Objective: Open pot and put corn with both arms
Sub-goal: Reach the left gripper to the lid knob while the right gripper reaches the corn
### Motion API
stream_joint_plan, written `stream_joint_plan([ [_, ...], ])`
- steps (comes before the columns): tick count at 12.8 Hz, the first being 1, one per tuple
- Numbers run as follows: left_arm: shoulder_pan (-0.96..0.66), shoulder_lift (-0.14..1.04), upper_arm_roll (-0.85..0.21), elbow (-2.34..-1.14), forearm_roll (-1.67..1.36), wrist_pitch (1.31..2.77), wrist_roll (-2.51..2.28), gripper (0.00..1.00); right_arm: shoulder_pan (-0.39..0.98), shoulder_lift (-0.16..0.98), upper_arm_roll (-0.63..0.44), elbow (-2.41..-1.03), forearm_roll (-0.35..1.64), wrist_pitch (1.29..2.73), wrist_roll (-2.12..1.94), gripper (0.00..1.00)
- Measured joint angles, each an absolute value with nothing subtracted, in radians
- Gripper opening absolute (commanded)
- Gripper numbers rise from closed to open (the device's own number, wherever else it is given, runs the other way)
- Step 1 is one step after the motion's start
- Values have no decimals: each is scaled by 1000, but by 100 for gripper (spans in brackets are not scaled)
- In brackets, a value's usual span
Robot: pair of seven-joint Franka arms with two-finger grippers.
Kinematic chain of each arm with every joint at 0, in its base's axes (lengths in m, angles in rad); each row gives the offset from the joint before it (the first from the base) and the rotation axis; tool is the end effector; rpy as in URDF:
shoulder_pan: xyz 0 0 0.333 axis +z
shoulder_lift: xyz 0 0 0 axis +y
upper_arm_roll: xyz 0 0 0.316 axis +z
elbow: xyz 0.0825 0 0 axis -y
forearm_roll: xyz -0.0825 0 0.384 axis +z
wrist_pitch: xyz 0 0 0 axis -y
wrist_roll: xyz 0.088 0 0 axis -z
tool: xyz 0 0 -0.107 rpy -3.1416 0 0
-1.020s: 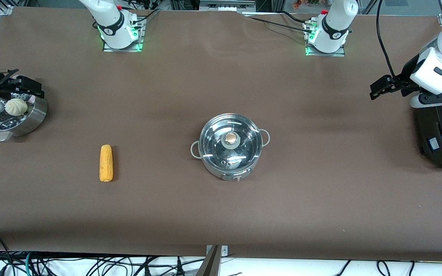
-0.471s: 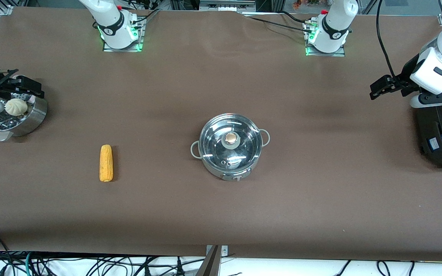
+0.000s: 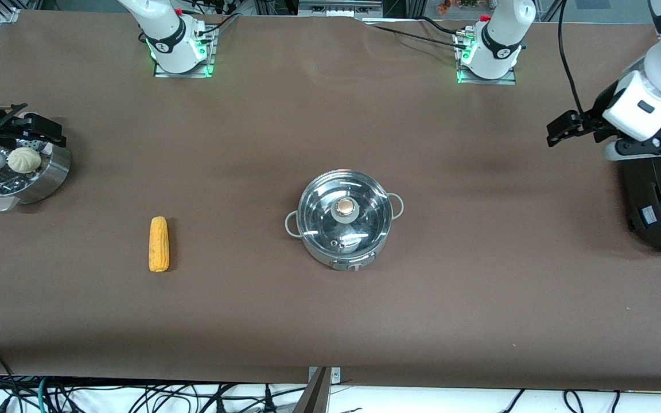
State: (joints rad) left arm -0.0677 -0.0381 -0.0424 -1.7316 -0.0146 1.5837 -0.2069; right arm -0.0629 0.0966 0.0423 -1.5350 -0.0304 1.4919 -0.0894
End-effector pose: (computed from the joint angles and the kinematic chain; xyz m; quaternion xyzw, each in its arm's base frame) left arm 0.5339 -0.0609 0.5708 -0.9973 -0.0489 0.0552 0.0023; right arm 0.5729 -0.0164 0.5805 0.9969 0.0342 -0.0704 0.0093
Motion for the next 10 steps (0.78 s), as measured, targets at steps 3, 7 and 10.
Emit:
stream_joint_plan([
  [3, -94, -17, -104, -1732, -17, 1566, -207, 100, -63, 97, 42, -1534, -30, 1492, -89, 100],
  [7, -123, 75, -195, -1663, -117, 1576, -209, 100, -63, 108, 41, -1528, -30, 1495, -89, 100],
  [10, -179, 237, -209, -1511, -125, 1584, -207, 100, -63, 202, 41, -1528, -30, 1536, -89, 100],
])
